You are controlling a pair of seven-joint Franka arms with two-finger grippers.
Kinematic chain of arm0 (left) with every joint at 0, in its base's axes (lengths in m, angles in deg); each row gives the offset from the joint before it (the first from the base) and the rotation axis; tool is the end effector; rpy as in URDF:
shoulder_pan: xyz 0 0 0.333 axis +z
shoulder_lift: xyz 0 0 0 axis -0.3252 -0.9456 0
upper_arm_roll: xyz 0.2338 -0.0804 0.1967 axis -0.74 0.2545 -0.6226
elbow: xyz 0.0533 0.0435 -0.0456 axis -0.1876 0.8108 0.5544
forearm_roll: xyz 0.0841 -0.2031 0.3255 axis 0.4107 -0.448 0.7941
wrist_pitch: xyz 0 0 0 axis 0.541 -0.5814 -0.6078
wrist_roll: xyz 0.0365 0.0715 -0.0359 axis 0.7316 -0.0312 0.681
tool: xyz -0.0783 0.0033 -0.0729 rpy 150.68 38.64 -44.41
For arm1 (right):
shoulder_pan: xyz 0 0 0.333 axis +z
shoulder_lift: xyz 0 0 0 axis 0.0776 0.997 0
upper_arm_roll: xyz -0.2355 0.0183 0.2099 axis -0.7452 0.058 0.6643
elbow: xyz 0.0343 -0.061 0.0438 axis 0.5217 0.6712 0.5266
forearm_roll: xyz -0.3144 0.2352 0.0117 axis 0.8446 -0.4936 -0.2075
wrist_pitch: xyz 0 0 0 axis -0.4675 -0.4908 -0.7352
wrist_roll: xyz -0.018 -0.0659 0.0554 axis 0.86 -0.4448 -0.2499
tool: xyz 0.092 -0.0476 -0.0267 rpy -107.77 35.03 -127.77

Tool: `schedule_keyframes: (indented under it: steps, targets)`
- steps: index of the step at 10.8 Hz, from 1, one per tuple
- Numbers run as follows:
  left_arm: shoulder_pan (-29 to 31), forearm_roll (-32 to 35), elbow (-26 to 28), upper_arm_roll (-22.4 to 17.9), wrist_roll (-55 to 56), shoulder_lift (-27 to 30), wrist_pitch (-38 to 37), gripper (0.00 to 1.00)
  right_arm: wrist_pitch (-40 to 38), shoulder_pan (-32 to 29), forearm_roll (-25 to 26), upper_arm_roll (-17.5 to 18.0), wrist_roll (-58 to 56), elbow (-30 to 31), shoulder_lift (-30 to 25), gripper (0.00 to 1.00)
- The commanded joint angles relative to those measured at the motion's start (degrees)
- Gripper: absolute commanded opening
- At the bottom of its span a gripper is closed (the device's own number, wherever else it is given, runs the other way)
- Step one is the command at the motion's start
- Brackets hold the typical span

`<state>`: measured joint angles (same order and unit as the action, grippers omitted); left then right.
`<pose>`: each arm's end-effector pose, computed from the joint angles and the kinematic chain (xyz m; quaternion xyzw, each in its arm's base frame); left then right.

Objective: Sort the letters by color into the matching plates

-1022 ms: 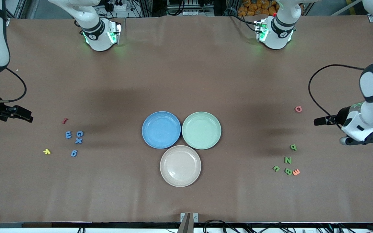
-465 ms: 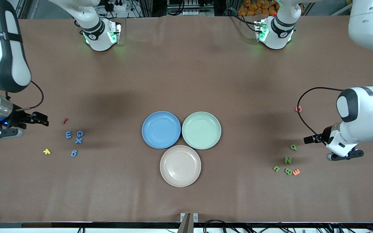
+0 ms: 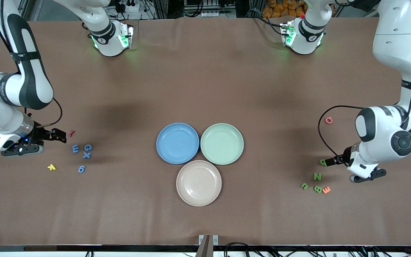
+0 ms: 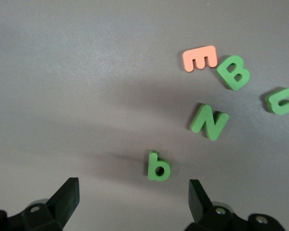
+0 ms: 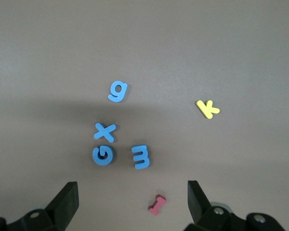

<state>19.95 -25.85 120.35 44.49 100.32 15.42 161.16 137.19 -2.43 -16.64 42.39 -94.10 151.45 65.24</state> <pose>0.6758 0.0174 0.2321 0.9911 0.1313 -0.0205 0.0036 0.5989 -0.0968 0.3183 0.9976 0.0668 0.0192 0.0076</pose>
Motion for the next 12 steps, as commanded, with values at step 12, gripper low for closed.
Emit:
schedule_keyframes:
  steps: [12]
  targets:
    - [-1.0, 0.7, 0.0, 0.3, 10.0, -5.1, 5.0, 1.0, 15.7, -14.6, 9.8, 11.8, -7.5, 2.2, 12.7, 1.0]
